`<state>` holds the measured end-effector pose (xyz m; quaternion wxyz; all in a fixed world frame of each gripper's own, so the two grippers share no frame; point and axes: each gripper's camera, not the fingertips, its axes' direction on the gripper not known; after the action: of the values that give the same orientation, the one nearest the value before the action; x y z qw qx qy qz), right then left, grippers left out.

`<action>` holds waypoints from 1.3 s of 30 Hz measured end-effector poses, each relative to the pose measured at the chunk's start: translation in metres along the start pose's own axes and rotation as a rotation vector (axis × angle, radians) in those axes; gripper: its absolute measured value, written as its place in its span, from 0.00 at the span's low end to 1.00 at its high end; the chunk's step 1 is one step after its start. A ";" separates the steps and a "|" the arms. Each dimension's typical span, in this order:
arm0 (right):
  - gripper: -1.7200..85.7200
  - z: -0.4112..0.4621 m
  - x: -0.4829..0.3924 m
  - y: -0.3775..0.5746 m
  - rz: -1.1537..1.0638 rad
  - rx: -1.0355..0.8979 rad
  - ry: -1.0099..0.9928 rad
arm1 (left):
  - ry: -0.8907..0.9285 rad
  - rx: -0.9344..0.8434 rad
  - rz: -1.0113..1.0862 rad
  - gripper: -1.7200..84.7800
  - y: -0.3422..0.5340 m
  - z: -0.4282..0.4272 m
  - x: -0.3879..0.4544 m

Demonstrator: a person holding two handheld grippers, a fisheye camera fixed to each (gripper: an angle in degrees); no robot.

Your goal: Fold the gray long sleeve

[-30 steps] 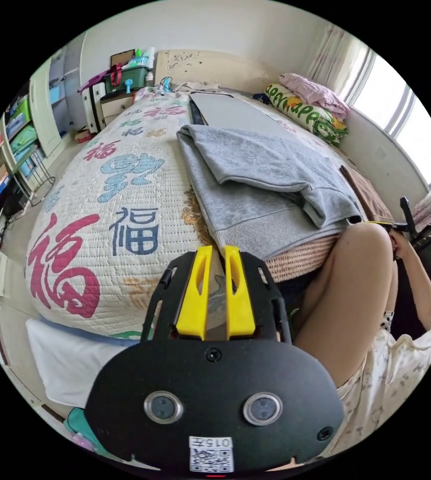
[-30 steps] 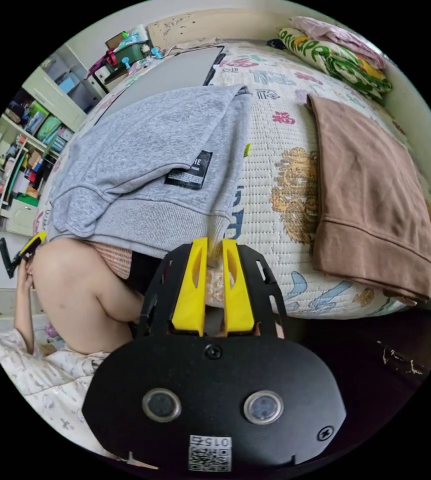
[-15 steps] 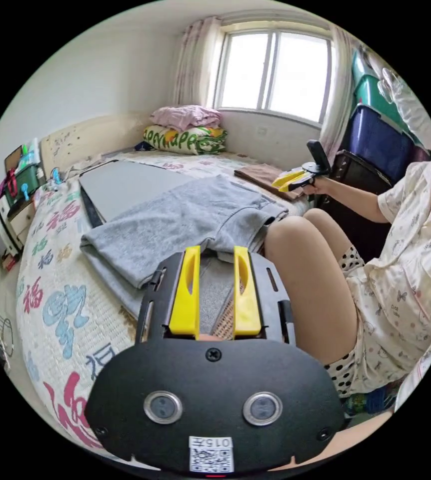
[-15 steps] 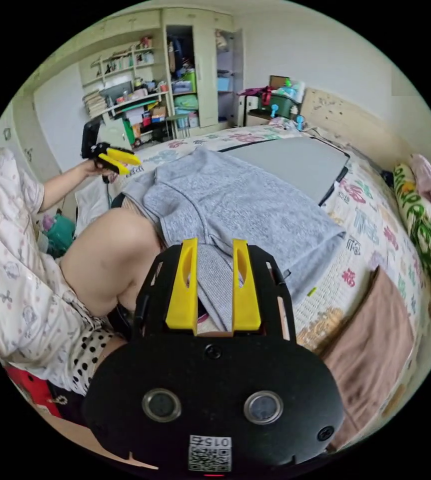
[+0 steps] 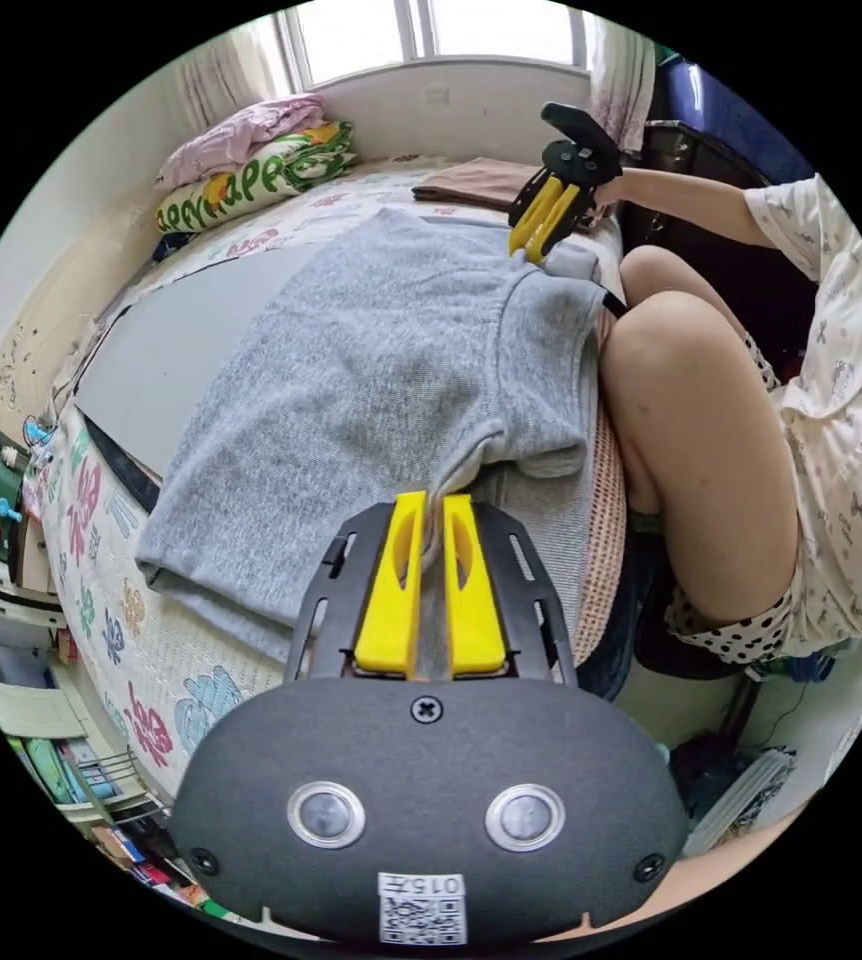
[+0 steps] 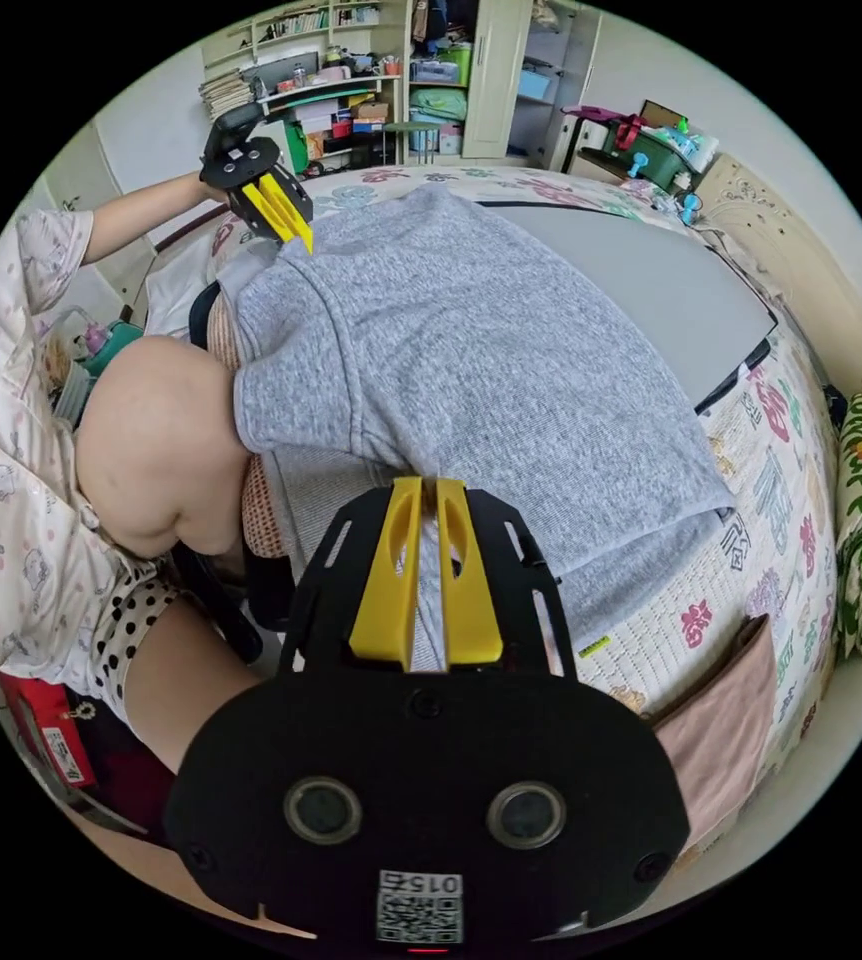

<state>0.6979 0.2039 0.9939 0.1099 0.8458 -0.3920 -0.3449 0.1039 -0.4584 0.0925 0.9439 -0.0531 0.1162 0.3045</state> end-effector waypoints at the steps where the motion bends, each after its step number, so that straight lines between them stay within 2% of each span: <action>1: 0.04 -0.012 0.011 -0.017 0.000 -0.012 -0.061 | 0.048 0.015 0.008 0.04 -0.003 -0.011 -0.015; 3: 0.03 -0.045 0.033 -0.049 -0.013 -0.002 -0.116 | 0.063 0.070 0.011 0.03 -0.008 -0.039 -0.048; 6: 0.02 -0.127 0.092 -0.139 -0.018 0.096 0.050 | -0.010 0.174 -0.040 0.03 -0.039 -0.101 -0.142; 7: 0.03 -0.160 0.137 -0.193 0.056 0.157 0.200 | -0.102 0.216 -0.102 0.03 -0.062 -0.127 -0.193; 8: 0.03 -0.195 0.194 -0.250 0.221 0.236 0.323 | -0.155 0.248 -0.147 0.04 -0.074 -0.139 -0.219; 9: 0.04 -0.214 0.221 -0.275 0.313 0.285 0.363 | -0.242 0.328 -0.277 0.04 -0.092 -0.162 -0.270; 11: 0.08 -0.281 0.281 -0.335 0.620 0.492 0.389 | -0.325 0.491 -0.486 0.06 -0.102 -0.188 -0.318; 12: 0.08 -0.294 0.282 -0.342 0.650 0.547 0.371 | -0.385 0.591 -0.602 0.08 -0.099 -0.200 -0.326; 13: 0.10 -0.309 0.271 -0.348 0.647 0.638 0.307 | -0.407 0.673 -0.686 0.09 -0.091 -0.204 -0.323; 15: 0.12 -0.307 0.242 -0.348 0.583 0.668 0.175 | -0.368 0.697 -0.656 0.10 -0.083 -0.192 -0.302; 17: 0.13 -0.270 0.193 -0.325 0.482 0.588 0.004 | -0.295 0.651 -0.558 0.11 -0.073 -0.163 -0.267; 20: 0.14 -0.215 0.143 -0.269 0.510 0.469 -0.161 | -0.130 0.601 -0.468 0.12 -0.037 -0.109 -0.196; 24: 0.15 -0.192 0.093 -0.217 0.597 0.400 -0.224 | 0.075 0.678 -0.463 0.12 0.008 -0.064 -0.097; 29: 0.15 -0.216 0.065 -0.244 0.580 0.292 -0.190 | 0.087 0.629 -0.452 0.14 -0.013 -0.032 -0.012; 34: 0.14 -0.266 0.069 -0.240 0.539 0.362 -0.200 | 0.036 0.499 -0.369 0.15 -0.071 -0.018 0.030; 39: 0.13 -0.331 0.089 -0.214 0.491 0.455 -0.355 | -0.026 0.411 -0.291 0.16 -0.132 -0.019 0.059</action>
<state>1.0859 0.2535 1.0960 -0.0709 0.6564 -0.6625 -0.3538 0.2244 -0.5347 0.0629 0.9702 0.1280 0.1545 0.1360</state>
